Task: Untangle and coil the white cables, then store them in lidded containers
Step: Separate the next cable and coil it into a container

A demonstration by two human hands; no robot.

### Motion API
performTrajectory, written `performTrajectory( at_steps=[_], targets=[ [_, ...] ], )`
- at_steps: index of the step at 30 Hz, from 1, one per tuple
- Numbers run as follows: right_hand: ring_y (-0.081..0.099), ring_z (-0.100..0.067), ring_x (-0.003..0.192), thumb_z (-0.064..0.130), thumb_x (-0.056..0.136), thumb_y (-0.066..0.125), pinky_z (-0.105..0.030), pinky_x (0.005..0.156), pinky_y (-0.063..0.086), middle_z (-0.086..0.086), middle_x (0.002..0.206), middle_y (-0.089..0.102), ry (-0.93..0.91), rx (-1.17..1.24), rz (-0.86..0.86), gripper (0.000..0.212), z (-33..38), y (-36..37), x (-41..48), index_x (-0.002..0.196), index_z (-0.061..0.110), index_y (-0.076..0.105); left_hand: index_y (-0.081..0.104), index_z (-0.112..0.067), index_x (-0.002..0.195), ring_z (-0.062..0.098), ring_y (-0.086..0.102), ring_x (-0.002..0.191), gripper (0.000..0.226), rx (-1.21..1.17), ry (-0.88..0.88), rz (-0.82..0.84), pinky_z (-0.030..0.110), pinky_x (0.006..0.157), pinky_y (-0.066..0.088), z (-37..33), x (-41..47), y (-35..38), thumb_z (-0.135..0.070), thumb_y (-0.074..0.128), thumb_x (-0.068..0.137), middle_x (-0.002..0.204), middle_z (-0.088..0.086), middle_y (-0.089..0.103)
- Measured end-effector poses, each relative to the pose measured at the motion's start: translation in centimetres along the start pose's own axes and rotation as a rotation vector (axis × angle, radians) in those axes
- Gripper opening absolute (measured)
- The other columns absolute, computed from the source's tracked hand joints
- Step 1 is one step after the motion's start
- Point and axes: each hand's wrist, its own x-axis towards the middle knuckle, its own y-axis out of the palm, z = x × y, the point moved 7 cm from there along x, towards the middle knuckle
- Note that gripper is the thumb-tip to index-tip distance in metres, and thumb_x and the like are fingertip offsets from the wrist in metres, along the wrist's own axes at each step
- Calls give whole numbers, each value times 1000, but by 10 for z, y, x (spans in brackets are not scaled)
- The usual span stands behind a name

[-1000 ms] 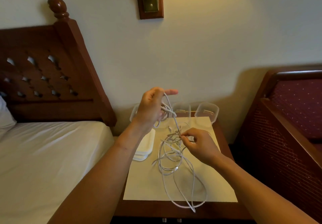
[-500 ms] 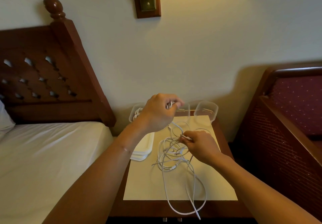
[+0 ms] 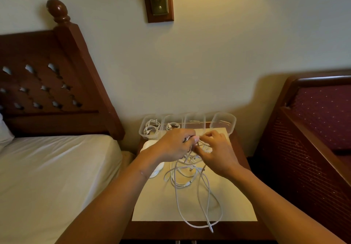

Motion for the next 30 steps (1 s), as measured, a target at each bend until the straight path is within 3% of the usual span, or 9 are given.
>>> performTrajectory(
  at_steps=[3, 6, 9, 14, 17, 21, 24, 27, 30],
  targets=[
    [59, -7, 96, 57, 97, 54, -49, 88, 53, 18, 102, 67, 33, 166, -55, 28, -5, -1, 1, 109, 41, 73, 60, -24, 80, 20, 55, 71, 31, -22, 63, -53, 44, 68, 46, -10, 1, -7, -33, 49, 108, 73, 0, 59],
    [62, -7, 82, 53, 101, 53, -49, 83, 54, 18, 84, 68, -19, 105, -58, 18, -4, 0, -2, 87, 50, 64, 59, -17, 75, 8, 42, 58, 34, -178, 109, -136, 27, 59, 36, -24, -4, -23, -25, 51, 108, 62, -8, 46],
    [67, -11, 90, 45, 104, 54, -48, 83, 56, 13, 99, 76, -89, 145, -90, 23, -6, -3, -6, 116, 40, 73, 57, 0, 76, 9, 32, 53, 35, -422, 120, -286, 24, 53, 29, -29, -9, -49, -17, 54, 106, 59, -3, 35],
    [62, -26, 113, 26, 108, 50, -42, 90, 55, 1, 138, 64, -231, -159, -13, 56, -10, -1, -7, 160, 29, 32, 60, -12, 74, 18, 39, 47, 29, -867, -5, -511, 25, 47, 35, -11, -10, -73, -25, 55, 99, 59, 4, 39],
    [55, -23, 125, 21, 108, 48, -37, 100, 45, 4, 150, 53, -160, -298, 162, 55, -37, 20, -18, 160, 27, 32, 71, 2, 101, 20, 33, 50, 30, -943, -12, -589, 22, 40, 33, -1, -11, -101, -18, 48, 105, 66, -4, 62],
    [58, -16, 123, 35, 105, 56, -42, 106, 46, 13, 139, 55, 17, -56, 76, 36, -50, 16, -19, 141, 37, 57, 59, 11, 87, 34, 29, 56, 31, -713, 10, -495, 29, 45, 32, -5, -7, -99, -12, 48, 105, 100, 4, 80],
    [31, -20, 148, 30, 93, 71, -49, 121, 22, 8, 161, 33, 118, 55, 123, 75, -39, 9, -5, 156, 37, 31, 69, 3, 87, 34, 32, 59, 31, -731, -35, -478, 33, 49, 28, 4, -6, -82, -15, 51, 104, 96, 21, 76],
    [6, -19, 156, 19, 78, 72, -52, 125, 6, 14, 169, 5, -1, 104, 286, 110, -5, 3, -5, 160, 43, 2, 76, -14, 78, 30, 32, 53, 36, -826, -99, -491, 25, 43, 27, 14, -13, -72, -17, 50, 103, 84, 33, 67],
    [33, -10, 146, 6, 88, 67, -42, 118, 32, 14, 162, 26, -193, 293, 80, 93, 29, -25, -10, 157, 47, 20, 49, -2, 71, 17, 32, 40, 37, -1047, -119, -441, 25, 45, 20, 18, -20, -60, -11, 43, 107, 91, 17, 77]
  ],
)
